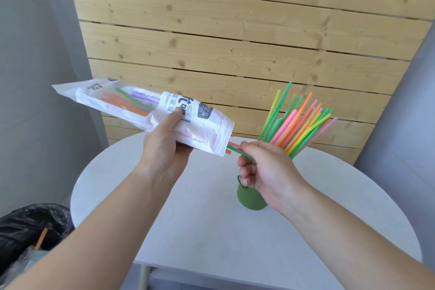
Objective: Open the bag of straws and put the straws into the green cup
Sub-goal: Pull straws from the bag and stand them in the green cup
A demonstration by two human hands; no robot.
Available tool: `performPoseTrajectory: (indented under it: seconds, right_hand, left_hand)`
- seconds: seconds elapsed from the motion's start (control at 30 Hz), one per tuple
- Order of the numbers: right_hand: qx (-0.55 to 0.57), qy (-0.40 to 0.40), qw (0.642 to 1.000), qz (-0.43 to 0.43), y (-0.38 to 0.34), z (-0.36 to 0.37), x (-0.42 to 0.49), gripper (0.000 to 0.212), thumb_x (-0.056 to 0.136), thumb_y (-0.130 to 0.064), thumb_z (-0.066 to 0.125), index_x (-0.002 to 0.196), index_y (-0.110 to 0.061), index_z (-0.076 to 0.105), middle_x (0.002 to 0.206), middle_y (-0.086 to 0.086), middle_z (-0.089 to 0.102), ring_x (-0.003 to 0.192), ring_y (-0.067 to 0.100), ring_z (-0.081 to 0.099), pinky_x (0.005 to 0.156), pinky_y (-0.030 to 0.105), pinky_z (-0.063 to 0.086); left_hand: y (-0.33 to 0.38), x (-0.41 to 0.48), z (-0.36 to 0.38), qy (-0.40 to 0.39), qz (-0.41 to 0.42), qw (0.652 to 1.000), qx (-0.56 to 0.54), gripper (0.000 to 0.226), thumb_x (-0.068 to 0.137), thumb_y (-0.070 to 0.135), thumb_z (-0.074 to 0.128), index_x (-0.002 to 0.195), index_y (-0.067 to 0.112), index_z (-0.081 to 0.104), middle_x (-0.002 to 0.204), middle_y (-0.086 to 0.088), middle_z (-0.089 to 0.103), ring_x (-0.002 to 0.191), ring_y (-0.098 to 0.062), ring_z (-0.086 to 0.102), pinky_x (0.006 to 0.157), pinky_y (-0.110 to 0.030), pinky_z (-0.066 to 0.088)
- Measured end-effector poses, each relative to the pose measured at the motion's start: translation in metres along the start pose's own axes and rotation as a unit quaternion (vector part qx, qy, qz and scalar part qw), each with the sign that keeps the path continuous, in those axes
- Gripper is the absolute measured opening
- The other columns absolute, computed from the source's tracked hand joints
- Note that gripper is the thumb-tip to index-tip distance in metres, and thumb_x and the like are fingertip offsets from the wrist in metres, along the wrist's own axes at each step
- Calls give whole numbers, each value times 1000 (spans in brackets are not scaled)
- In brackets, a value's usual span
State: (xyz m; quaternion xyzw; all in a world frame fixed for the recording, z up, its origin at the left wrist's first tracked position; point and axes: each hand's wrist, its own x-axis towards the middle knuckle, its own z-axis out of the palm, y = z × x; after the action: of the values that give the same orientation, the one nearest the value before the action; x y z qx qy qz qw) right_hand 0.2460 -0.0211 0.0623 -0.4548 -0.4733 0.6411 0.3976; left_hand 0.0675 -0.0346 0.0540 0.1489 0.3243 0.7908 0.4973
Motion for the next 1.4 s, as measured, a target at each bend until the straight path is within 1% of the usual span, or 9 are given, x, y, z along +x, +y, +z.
performPoseTrajectory:
  seconds: [0.13, 0.4, 0.5, 0.63, 0.8, 0.9, 1.07, 1.27, 1.4]
  right_hand:
    - [3, -40, 999, 12, 0, 0, -3, 22, 99, -31, 58, 99, -10, 65, 64, 6, 62, 43, 17, 51, 40, 24, 40]
    - [74, -41, 995, 56, 0, -3, 0, 28, 100, -35, 53, 92, -10, 63, 62, 7, 62, 43, 16, 50, 40, 22, 40]
    - [73, -68, 993, 55, 2, -1, 1, 16, 96, -24, 59, 86, -12, 64, 63, 5, 59, 46, 14, 47, 41, 22, 38]
    - [87, -69, 992, 57, 6, -1, 2, 9, 95, -10, 60, 88, -10, 67, 63, 3, 57, 48, 12, 45, 40, 21, 39]
    - [128, -57, 986, 86, 7, -3, 1, 20, 98, -28, 56, 91, -11, 64, 63, 8, 60, 45, 16, 49, 40, 22, 41]
    - [108, -65, 990, 58, 6, 0, -1, 22, 98, -31, 59, 89, -13, 66, 66, 9, 60, 46, 16, 50, 40, 23, 42]
    - [68, -18, 998, -3, 9, -1, 1, 9, 98, -13, 60, 90, -9, 64, 61, 6, 59, 44, 13, 50, 40, 22, 41]
    - [68, -16, 997, -25, 7, 0, -1, 18, 96, -25, 63, 100, -7, 64, 68, 9, 60, 43, 15, 53, 39, 23, 43]
    - [39, -16, 997, -58, 11, 3, -2, 20, 94, -19, 67, 107, -4, 64, 75, 14, 63, 46, 19, 58, 44, 27, 51]
  left_hand:
    - [-4, -1, 3, -1, -1, 1000, 6, 43, 98, 13, 66, 139, 3, 59, 134, -15, 70, 121, -31, 69, 98, -47, 58]
    - [1, -4, 6, -19, 20, 999, 35, 39, 99, 12, 65, 137, 3, 62, 125, -14, 74, 115, -28, 72, 92, -41, 61]
    - [-1, -9, 8, -43, 43, 996, 70, 41, 100, 11, 65, 138, -2, 60, 115, -11, 73, 107, -26, 73, 94, -41, 60]
    - [1, -8, 8, -46, 58, 994, 77, 43, 99, 11, 65, 140, -1, 58, 117, -10, 71, 115, -29, 71, 97, -42, 58]
    - [3, -4, 3, -10, 31, 999, 36, 42, 98, 13, 68, 139, 4, 61, 120, -10, 74, 115, -27, 72, 87, -38, 62]
    - [-1, -2, 2, -2, 15, 1000, 27, 44, 98, 14, 67, 139, 2, 60, 124, -12, 73, 112, -26, 73, 84, -36, 62]
    - [-1, 2, -1, 10, 7, 1000, 10, 41, 98, 10, 66, 138, 2, 60, 128, -14, 73, 116, -28, 72, 82, -39, 63]
    - [-4, 3, -3, 27, -5, 1000, 6, 40, 98, 9, 66, 137, 3, 60, 133, -15, 70, 115, -29, 73, 73, -39, 62]
    - [-9, 3, -2, 23, -3, 1000, 16, 40, 99, 10, 65, 137, 2, 60, 133, -17, 70, 116, -31, 72, 77, -41, 63]
